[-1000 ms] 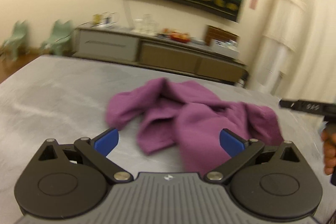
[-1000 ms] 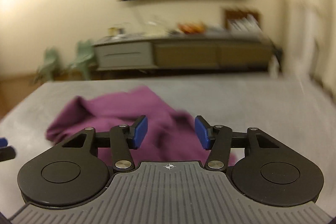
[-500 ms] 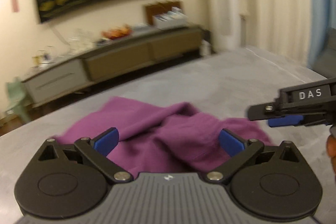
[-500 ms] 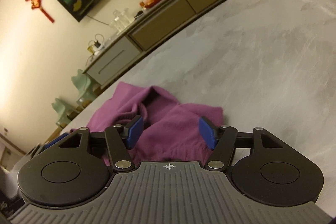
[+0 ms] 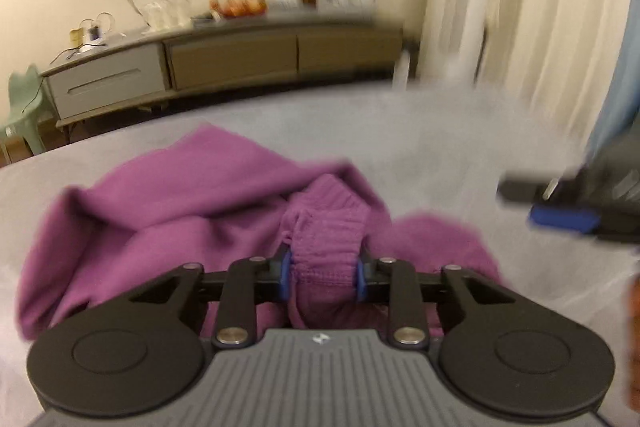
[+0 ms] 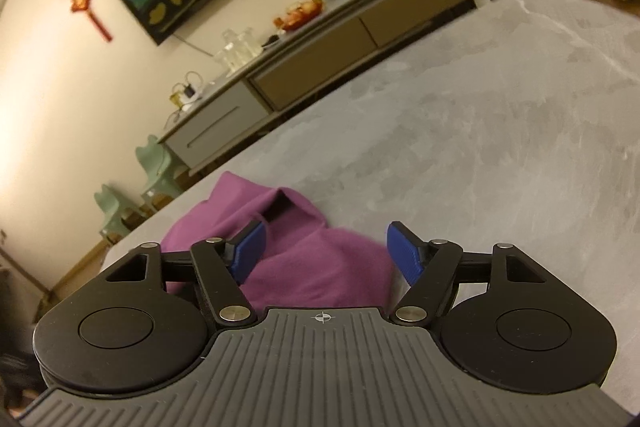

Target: Fold clothes

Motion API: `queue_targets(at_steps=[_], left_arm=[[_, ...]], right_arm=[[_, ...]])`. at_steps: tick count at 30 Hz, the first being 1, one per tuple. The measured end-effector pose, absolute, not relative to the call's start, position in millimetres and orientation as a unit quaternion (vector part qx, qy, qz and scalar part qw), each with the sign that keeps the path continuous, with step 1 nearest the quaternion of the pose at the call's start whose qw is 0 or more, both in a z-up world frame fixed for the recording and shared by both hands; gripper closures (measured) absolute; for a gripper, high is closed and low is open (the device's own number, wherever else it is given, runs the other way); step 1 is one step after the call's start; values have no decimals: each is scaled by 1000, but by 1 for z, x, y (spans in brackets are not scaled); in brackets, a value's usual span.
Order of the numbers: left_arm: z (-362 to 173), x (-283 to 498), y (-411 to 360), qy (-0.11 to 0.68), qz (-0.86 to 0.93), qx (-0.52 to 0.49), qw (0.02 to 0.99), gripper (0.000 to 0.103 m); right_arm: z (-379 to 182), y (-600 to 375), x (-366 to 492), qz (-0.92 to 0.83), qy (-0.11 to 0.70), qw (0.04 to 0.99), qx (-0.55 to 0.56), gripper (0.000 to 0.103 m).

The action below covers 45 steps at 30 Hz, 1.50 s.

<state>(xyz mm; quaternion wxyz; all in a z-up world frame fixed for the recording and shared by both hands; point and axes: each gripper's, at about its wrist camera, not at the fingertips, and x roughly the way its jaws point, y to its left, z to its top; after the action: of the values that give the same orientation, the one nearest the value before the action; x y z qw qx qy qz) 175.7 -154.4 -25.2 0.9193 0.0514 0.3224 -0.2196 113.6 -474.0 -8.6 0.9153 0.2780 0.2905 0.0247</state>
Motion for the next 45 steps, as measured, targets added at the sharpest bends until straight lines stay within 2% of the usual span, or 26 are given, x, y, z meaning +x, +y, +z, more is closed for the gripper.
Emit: queue_targets(at_steps=[4,6,10,11,13,15,18,20,21,23,24,26,29,32,33,35,36,37,38,39,40,41,42,43,45], left_arm=[[18,120,-9,250,-125,-22,960,77],[14,108,53,259,-52,-33,964,77],[-11,113,104,308,-32,-53,949,73],[-16,115,105,311,-38,-56,948,68],[-25,122,99,306,-31,-41,951,62],[-33,130,94,302,-22,-30,952,37],[-45,140,102,304,2,-43,952,28],[-51,144,114,317,8,-54,947,28],[-53,144,116,323,9,-52,945,26],[-59,145,118,336,9,-49,941,24],[-62,145,119,342,7,-46,938,24],[-66,143,121,353,3,-45,935,24],[-67,139,125,353,4,-51,934,24],[-65,136,128,352,8,-57,934,23],[-65,137,127,355,7,-61,933,22],[-66,142,124,366,-1,-61,929,23],[-66,145,120,370,-5,-57,927,22],[-67,148,116,373,-10,-48,927,22],[-67,151,111,375,-14,-37,926,20],[-67,155,106,376,-17,-24,926,17],[-67,159,102,376,-19,-10,926,16],[-67,163,97,377,-24,2,926,16],[-67,167,91,379,-35,13,925,15],[-67,172,85,381,-45,24,923,14],[-72,183,71,386,-68,50,919,9]], right_arm=[[5,-462,108,44,284,928,238,33],[11,-447,115,63,290,932,209,32],[17,-385,169,89,309,939,118,26],[17,-365,185,101,316,938,97,24],[15,-325,216,128,330,934,49,14],[7,-285,244,151,345,926,-4,12],[-12,-239,278,171,372,910,-63,13],[-26,-219,297,182,393,897,-88,27],[-30,-214,303,182,402,892,-96,48],[-30,-208,312,187,406,888,-110,72],[-24,-209,312,186,403,890,-109,93],[5,-225,298,164,360,914,-93,97],[55,-288,242,92,278,956,-1,97],[59,-363,170,-3,268,962,56,97],[47,-383,153,-37,288,956,49,97],[12,-413,133,-78,364,928,21,94],[-2,-426,125,-86,398,913,17,85],[-1,-432,115,-93,394,914,19,69],[1,-439,105,-98,388,916,20,65],[13,-436,98,-95,364,926,13,55],[24,-429,96,-79,341,937,3,39],[36,-422,94,-63,319,946,-7,31],[41,-409,100,-41,307,950,-22,18],[44,-395,110,-12,310,950,-42,13],[40,-364,138,46,325,940,-87,13]])
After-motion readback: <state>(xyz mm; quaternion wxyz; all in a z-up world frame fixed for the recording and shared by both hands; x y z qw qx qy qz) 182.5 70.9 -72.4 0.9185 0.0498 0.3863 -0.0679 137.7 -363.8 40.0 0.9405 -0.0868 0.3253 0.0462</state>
